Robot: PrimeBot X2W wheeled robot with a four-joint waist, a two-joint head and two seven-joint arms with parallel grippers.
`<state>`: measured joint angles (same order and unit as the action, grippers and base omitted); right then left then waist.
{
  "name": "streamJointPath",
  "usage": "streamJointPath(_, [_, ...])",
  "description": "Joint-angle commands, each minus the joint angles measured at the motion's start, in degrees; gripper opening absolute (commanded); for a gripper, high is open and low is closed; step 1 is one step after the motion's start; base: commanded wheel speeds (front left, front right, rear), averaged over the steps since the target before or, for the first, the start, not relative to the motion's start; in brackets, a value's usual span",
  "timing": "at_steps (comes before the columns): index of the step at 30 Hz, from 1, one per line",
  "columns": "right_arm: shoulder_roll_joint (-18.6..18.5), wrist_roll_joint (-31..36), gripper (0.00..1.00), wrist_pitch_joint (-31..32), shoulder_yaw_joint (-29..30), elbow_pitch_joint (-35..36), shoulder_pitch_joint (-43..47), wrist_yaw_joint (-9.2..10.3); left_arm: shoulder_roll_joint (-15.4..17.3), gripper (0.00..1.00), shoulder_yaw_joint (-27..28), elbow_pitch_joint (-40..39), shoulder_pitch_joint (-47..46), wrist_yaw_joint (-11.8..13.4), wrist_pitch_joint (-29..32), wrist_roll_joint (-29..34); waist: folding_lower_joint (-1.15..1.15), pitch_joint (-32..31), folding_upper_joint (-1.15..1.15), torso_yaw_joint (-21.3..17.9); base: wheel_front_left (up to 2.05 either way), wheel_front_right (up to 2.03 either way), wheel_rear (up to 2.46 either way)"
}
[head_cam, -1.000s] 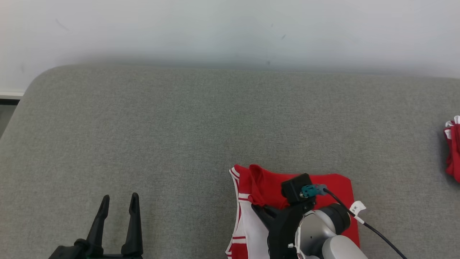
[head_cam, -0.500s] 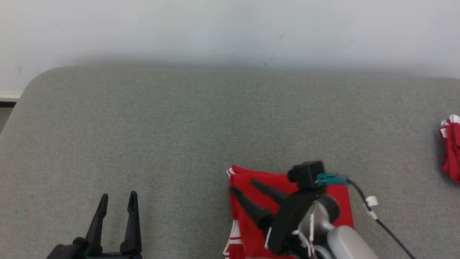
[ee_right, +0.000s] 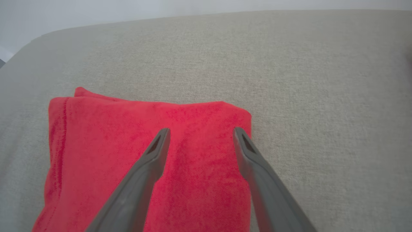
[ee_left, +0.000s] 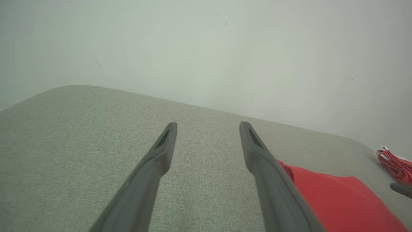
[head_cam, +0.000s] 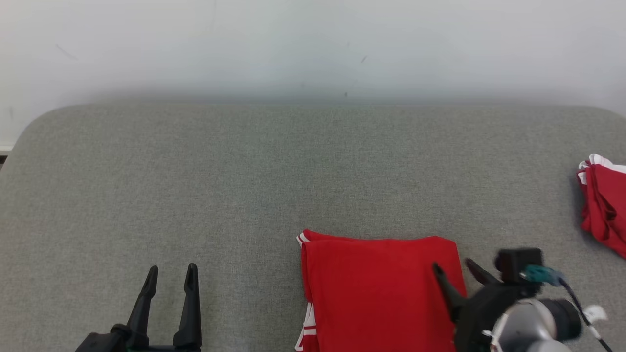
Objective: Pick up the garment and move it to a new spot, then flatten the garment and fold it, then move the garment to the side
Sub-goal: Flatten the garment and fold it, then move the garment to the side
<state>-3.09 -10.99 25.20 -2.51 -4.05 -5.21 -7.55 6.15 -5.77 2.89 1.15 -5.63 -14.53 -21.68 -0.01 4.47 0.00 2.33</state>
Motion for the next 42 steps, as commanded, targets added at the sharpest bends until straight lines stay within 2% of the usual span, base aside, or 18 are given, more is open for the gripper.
streamJointPath(1, [0.02, -0.12, 1.00, -0.27, 1.01, 0.57, 1.07, 0.16, 0.08, 1.00, -0.10, 0.14, 0.22, -0.26, -0.32, 0.07, 0.01, -0.40, 0.00, -0.18, 0.00, 0.00, 0.00])
streamJointPath(4, [0.25, -1.71, 1.00, -2.08, 4.45, 2.61, 3.69, 0.16, 0.32, 1.00, -0.06, 0.46, 1.17, -0.29, -0.44, 0.07, 0.01, -1.37, 0.00, -0.69, 0.00, 0.00, 0.00])
streamJointPath(9, [0.23, -3.18, 1.00, -10.34, 7.71, 4.71, 7.24, 0.16, 0.33, 1.00, 1.10, 0.65, 2.84, 0.42, -0.56, 0.61, 0.01, -3.66, 0.00, -2.04, 0.00, 0.00, 0.00])
streamJointPath(15, [0.16, -1.82, 1.00, -23.49, 5.92, 4.09, 9.46, 0.16, -0.29, 1.00, 3.54, 0.50, 4.82, 0.81, -0.71, 2.07, 0.01, -5.78, 0.00, -3.70, 0.00, 0.00, 0.00])
streamJointPath(21, [-0.11, 1.79, 1.00, -34.13, 4.72, -0.65, 9.38, 0.16, -1.65, 1.00, 7.08, 0.93, 4.31, 0.13, -0.63, 3.25, 0.01, -7.19, 0.00, -4.08, 0.00, 0.00, 0.00])
streamJointPath(28, [-0.61, 4.42, 1.00, -38.04, 5.14, -6.68, 7.10, 0.16, -1.94, 1.00, 9.21, 5.32, 3.32, -0.90, -0.64, 3.72, 0.01, -8.25, 0.00, -3.92, 0.00, 0.00, 0.00])
streamJointPath(42, [-0.39, 4.39, 1.00, -38.84, 3.38, -10.59, 5.26, 0.16, -2.64, 1.00, 11.37, 7.96, 4.11, -1.56, -0.65, 5.27, 0.01, -7.57, 0.00, -4.14, 0.00, 0.00, 0.00])
